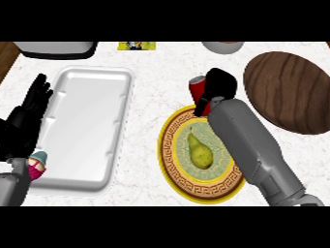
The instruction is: Pick the can from the plate and place it in the bowl
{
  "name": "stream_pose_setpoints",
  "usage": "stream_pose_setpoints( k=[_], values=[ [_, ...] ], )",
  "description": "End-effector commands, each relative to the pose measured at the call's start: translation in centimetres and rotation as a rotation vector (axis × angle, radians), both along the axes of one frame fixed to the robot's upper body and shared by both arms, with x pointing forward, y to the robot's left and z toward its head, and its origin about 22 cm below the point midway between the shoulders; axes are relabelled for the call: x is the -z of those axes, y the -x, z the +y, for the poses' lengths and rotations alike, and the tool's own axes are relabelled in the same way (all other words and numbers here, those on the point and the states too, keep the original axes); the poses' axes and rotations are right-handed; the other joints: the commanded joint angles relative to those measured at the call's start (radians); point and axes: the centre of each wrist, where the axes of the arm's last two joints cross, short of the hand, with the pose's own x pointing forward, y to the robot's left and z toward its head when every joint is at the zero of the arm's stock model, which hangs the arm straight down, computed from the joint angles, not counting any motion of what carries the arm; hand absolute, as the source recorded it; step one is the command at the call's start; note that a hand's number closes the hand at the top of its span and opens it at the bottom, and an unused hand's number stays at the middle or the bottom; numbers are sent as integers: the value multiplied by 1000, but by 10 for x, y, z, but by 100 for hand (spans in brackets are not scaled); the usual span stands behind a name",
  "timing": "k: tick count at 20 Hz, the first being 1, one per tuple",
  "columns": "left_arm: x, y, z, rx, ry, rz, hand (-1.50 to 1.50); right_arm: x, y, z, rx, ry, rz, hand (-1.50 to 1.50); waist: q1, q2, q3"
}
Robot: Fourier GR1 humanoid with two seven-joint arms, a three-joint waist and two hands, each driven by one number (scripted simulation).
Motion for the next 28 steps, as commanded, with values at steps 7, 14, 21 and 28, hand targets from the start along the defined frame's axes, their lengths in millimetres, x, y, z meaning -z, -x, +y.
stream_pose_setpoints(
  k=[7,14,21,28],
  values=[
    [-8,9,15,-45,-5,12,0,-95,-13,28,123,183,-476,150,-36,-21,-1],
    [2,18,19,-54,-5,12,0,-149,-7,8,257,146,-624,150,-45,-17,0],
    [-4,3,21,-37,1,17,0,-146,4,-55,298,62,-656,150,-50,-14,0],
    [-9,11,21,-33,-12,3,0,-121,-18,-114,328,-1,-642,150,-30,-9,0]
  ],
)
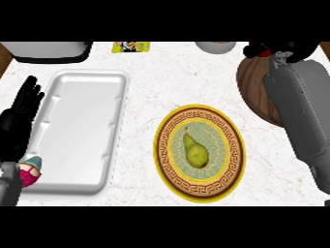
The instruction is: Pick the can from the plate and place it in the bowl
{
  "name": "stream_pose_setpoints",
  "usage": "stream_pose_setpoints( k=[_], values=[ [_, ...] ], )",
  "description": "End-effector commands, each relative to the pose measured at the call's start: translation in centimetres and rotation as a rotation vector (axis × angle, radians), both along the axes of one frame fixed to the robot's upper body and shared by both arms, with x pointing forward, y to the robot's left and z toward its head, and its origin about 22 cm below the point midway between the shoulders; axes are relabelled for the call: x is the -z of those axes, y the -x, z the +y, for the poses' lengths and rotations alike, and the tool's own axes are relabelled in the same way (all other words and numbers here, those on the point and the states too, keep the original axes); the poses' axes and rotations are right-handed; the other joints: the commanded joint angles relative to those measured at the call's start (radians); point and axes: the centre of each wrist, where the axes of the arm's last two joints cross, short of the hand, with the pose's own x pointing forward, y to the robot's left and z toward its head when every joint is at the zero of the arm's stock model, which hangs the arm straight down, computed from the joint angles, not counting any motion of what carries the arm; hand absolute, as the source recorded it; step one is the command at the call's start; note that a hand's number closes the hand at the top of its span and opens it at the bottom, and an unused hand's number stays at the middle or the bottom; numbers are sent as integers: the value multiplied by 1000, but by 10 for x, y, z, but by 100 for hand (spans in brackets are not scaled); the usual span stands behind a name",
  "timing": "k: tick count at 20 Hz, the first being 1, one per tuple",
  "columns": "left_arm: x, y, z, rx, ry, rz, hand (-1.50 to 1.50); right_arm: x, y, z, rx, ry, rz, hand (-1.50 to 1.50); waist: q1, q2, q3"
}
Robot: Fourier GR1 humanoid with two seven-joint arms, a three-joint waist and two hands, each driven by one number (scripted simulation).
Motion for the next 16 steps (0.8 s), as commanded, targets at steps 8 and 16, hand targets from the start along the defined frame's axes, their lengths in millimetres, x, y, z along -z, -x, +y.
stream_pose_setpoints(
  k=[8,16],
  values=[
    [-6,0,-4,26,-1,-3,0,58,-15,-103,28,-32,-17,150,18,6,1],
    [1,-14,-12,39,-6,-25,0,79,-7,-162,164,-196,281,150,24,15,1]
  ],
)
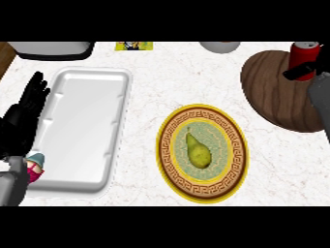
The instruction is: Pick the can from the plate and place it in the bowl
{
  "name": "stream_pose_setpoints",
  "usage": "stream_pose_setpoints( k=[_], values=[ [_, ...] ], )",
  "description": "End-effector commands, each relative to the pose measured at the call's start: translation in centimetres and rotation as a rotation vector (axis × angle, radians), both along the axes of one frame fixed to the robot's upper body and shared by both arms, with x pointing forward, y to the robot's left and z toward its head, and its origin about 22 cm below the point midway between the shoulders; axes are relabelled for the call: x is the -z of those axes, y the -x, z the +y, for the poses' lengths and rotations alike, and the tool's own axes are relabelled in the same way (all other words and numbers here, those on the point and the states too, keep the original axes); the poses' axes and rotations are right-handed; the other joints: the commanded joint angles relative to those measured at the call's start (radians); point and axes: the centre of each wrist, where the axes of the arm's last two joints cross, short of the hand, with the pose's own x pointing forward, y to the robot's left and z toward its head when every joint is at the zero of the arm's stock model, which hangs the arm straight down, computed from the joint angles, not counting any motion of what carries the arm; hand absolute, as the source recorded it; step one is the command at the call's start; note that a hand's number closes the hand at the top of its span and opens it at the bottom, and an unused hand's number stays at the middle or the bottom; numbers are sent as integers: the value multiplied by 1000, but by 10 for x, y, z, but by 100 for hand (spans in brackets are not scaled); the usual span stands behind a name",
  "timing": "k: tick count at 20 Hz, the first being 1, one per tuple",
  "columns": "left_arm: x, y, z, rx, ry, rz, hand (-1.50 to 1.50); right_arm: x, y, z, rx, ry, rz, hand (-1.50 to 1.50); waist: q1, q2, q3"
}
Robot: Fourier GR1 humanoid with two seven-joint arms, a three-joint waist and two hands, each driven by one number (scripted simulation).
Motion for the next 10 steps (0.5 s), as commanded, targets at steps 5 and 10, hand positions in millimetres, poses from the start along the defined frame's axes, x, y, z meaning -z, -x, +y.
stream_pose_setpoints(
  k=[5,10],
  values=[
    [15,6,-10,12,7,-10,0,18,12,-46,-67,-176,84,-150,18,4,1],
    [2,7,3,-20,0,-8,0,23,25,-63,-68,-337,-231,-150,-2,-4,3]
  ],
)
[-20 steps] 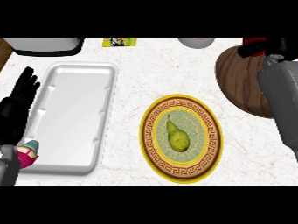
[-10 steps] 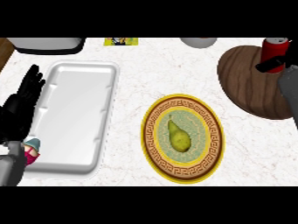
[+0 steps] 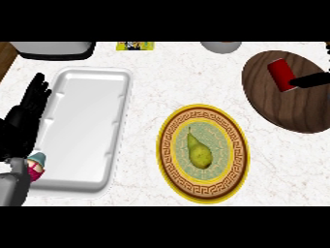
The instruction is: Pick the can from the plate and place it in the bowl
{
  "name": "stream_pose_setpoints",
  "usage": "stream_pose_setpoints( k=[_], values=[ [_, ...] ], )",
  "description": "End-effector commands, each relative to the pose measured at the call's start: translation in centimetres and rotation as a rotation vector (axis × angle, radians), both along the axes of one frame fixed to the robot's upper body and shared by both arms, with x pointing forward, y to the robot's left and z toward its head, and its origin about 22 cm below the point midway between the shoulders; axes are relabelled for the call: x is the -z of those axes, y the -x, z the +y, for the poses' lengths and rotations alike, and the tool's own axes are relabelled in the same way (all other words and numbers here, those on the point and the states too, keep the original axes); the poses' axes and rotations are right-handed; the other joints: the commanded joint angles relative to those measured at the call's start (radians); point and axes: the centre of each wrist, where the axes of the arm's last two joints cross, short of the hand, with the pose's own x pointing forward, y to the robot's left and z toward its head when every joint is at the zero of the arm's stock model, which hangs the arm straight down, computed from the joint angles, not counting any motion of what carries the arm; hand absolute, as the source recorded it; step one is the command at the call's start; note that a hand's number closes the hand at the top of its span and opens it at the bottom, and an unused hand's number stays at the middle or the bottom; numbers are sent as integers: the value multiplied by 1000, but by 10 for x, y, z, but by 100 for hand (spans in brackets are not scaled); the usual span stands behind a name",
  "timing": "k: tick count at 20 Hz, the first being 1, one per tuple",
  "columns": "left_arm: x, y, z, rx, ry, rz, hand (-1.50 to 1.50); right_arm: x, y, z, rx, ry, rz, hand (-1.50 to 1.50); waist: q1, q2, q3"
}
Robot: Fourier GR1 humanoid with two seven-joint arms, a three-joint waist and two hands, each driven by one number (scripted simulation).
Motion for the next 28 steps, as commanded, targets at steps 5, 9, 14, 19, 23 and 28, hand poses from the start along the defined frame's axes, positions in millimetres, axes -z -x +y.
stream_pose_setpoints(
  k=[5,9,14,19,23,28],
  values=[
    [1,3,16,-52,8,13,0,-12,10,-16,88,-309,-526,-150,-39,-16,1],
    [12,6,23,-50,-2,8,0,5,49,-64,99,-379,-624,-150,-47,-15,-2],
    [10,13,26,-48,-6,18,0,21,105,-109,105,-423,-582,-150,-49,-20,-3],
    [23,21,26,-53,-7,17,0,6,160,-154,49,-452,-584,-150,-46,-17,-4],
    [-4,15,17,-64,-33,2,0,35,209,-155,-1,-540,-639,-150,-54,-21,-4],
    [12,13,21,-42,-7,21,0,12,218,-145,-44,-541,-700,-150,-35,-14,-3]
  ],
)
